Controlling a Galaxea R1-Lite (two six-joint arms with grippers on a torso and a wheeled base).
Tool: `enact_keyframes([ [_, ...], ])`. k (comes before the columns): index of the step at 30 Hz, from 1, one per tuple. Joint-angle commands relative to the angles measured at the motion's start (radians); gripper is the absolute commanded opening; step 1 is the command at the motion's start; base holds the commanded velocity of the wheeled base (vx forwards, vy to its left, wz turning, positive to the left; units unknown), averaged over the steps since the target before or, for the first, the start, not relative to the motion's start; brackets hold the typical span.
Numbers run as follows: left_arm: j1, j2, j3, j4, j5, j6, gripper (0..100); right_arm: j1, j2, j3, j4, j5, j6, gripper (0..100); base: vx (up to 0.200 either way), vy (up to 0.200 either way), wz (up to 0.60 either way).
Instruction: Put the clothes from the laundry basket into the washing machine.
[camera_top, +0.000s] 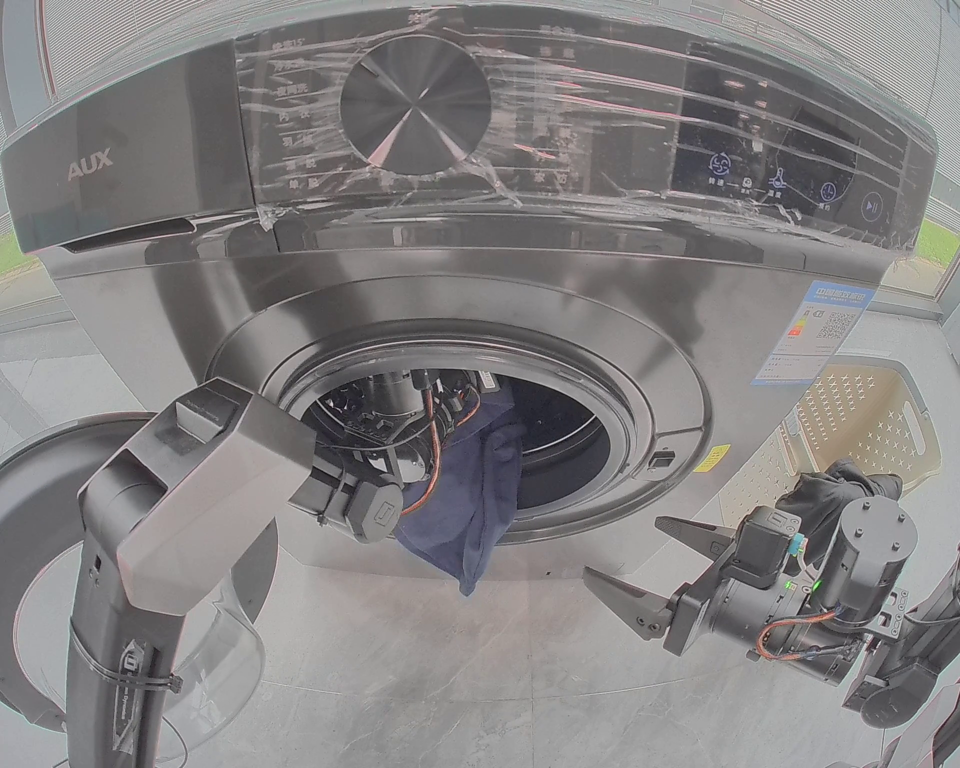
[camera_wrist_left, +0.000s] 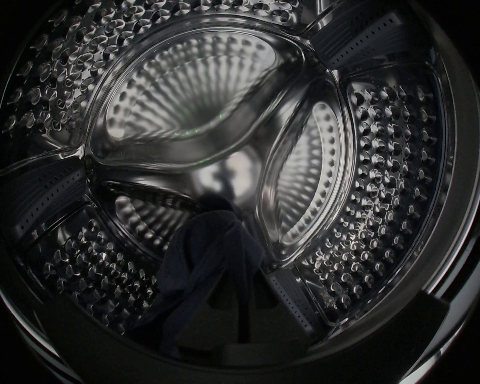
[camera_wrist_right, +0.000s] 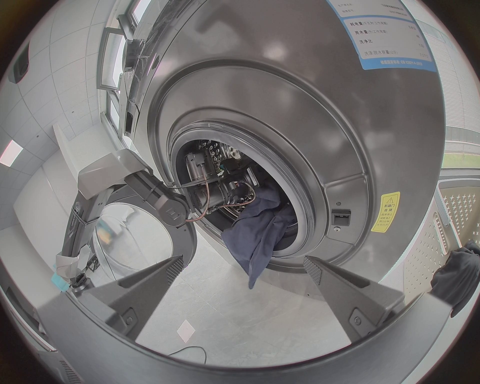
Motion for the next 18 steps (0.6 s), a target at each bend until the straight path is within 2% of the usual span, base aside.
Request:
enact_keyframes([
  [1,-0.002,0.063,-0.065,-0.014,0.001,0.001,0,0.0,0.0,0.001,0.0,0.0,0.0,100,0.0,0.0,0.0],
  [4,-0.002,0.059,-0.043,-0.012,0.001,0.001,0,0.0,0.0,0.0,0.0,0.0,0.0,100,0.0,0.0,0.0],
  [5,-0.002,0.054,-0.026,-0.009,0.001,0.001,100,0.0,0.0,0.0,0.0,0.0,0.0,100,0.0,0.0,0.0],
  [8,-0.003,0.048,-0.006,-0.001,0.001,-0.001,100,0.0,0.0,0.0,0.0,0.0,0.0,100,0.0,0.0,0.0],
  [10,-0.012,-0.016,0.112,0.028,0.001,0.009,100,0.0,0.0,0.001,0.0,0.0,0.0,100,0.0,0.0,0.0],
  [16,-0.026,-0.104,0.282,0.137,-0.001,0.075,100,0.0,0.0,0.001,0.0,0.0,0.0,100,0.0,0.0,0.0],
  [17,-0.026,-0.105,0.287,0.14,-0.001,0.076,100,0.0,0.002,0.001,0.0,0.0,0.0,100,0.0,0.0,0.0],
  [18,-0.026,-0.124,0.331,0.177,-0.001,0.098,100,0.0,0.0,0.001,0.0,0.0,0.0,100,0.0,0.0,0.0],
])
